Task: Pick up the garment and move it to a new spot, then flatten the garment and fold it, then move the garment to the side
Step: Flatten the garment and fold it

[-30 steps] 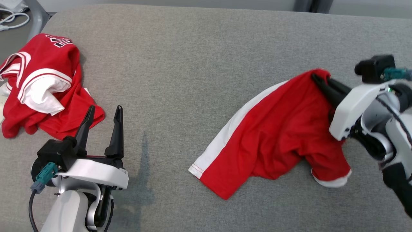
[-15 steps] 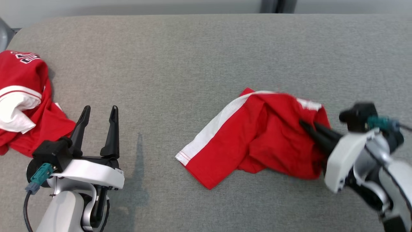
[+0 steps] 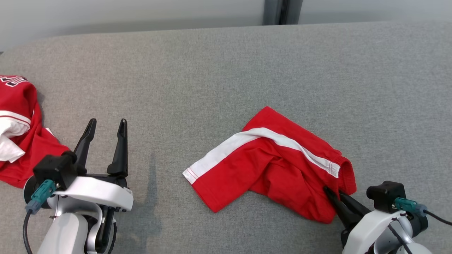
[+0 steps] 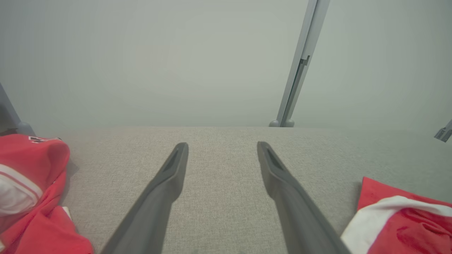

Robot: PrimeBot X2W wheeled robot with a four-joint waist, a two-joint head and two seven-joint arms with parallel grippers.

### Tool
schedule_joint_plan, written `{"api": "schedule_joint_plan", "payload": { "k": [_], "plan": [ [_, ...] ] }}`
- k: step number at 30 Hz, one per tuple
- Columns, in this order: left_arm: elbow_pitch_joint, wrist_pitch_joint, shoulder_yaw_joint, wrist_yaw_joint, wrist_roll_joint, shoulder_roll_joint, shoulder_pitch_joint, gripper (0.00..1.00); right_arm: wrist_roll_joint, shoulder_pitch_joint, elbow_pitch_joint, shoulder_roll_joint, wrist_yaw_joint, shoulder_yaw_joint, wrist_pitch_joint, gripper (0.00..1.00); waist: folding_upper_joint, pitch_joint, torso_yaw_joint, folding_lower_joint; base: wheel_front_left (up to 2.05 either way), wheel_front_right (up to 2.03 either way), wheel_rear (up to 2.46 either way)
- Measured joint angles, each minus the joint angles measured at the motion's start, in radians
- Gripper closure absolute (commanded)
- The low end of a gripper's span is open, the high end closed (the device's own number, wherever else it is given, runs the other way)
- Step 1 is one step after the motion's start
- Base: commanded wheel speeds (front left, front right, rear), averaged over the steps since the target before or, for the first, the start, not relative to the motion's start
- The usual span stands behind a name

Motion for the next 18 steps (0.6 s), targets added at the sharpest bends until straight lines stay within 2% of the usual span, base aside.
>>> {"api": "schedule_joint_plan", "payload": {
  "k": [1,4,10,18],
  "plan": [
    [0.000,0.001,0.000,0.002,-0.002,0.000,0.006,0.00,0.000,0.002,0.006,0.010,0.000,-0.001,-0.011,0.00,0.0000,-0.007,-0.001,0.0000,0.00,0.00,0.00],
    [-0.002,0.005,0.002,0.011,-0.004,0.004,0.032,0.00,0.001,0.012,0.003,0.022,0.000,-0.002,-0.047,0.00,0.0000,-0.031,-0.008,0.0000,0.00,0.00,0.00],
    [-0.013,0.015,0.009,0.026,-0.010,0.013,0.072,0.00,-0.017,0.084,-0.056,0.032,0.000,-0.069,-0.107,0.00,0.0000,-0.084,-0.025,0.0000,0.00,0.00,0.00],
    [-0.039,0.028,0.015,0.050,-0.015,0.016,0.112,0.00,-0.116,0.114,-0.187,0.092,0.000,-0.286,-0.225,0.00,0.0000,-0.143,-0.047,0.0000,0.00,0.00,0.00]
  ]
}}
